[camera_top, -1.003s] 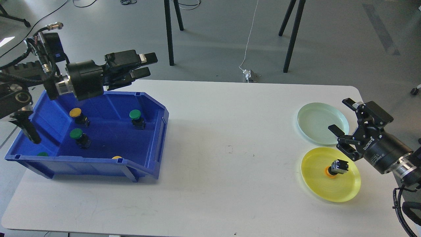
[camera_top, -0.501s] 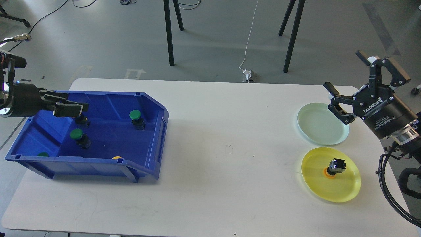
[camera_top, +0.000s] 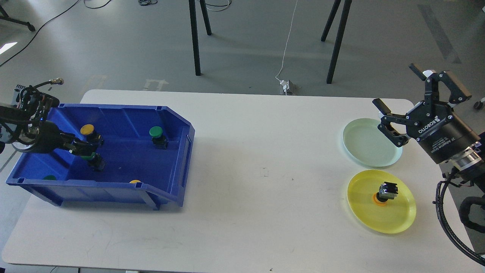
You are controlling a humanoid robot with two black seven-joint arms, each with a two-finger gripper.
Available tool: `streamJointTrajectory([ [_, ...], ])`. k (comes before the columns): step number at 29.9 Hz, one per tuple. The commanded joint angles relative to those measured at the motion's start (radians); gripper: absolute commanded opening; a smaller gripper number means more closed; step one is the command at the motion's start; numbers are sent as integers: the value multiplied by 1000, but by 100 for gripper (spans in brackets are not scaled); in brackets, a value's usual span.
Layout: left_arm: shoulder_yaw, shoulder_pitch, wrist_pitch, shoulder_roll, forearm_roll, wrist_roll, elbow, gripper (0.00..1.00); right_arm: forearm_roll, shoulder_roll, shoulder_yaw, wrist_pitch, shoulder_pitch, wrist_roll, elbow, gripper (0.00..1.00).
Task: Pass button and place on color plate
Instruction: 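Lower the left gripper into the bin and grasp a green button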
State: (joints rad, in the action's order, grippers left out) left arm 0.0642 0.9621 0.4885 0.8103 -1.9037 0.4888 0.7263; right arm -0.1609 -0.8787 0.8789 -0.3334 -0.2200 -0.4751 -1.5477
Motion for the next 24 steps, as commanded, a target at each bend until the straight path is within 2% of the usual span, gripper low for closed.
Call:
streamJointTrajectory([
  [1, -27, -5, 0, -20, 5, 0, -16, 79, 0, 0, 0, 1, 10, 0, 0, 98],
  [13, -30, -8, 0, -74, 12, 0, -64, 78, 0, 0, 2, -3, 34, -5, -2, 98],
  [20, -30, -33, 0, -129, 21, 0, -145, 77, 1, 0, 3, -4, 37, -7, -5, 98],
  [24, -33, -36, 0, -128, 26, 0, -146, 69, 0, 0, 2, -6, 37, -8, -5, 98],
])
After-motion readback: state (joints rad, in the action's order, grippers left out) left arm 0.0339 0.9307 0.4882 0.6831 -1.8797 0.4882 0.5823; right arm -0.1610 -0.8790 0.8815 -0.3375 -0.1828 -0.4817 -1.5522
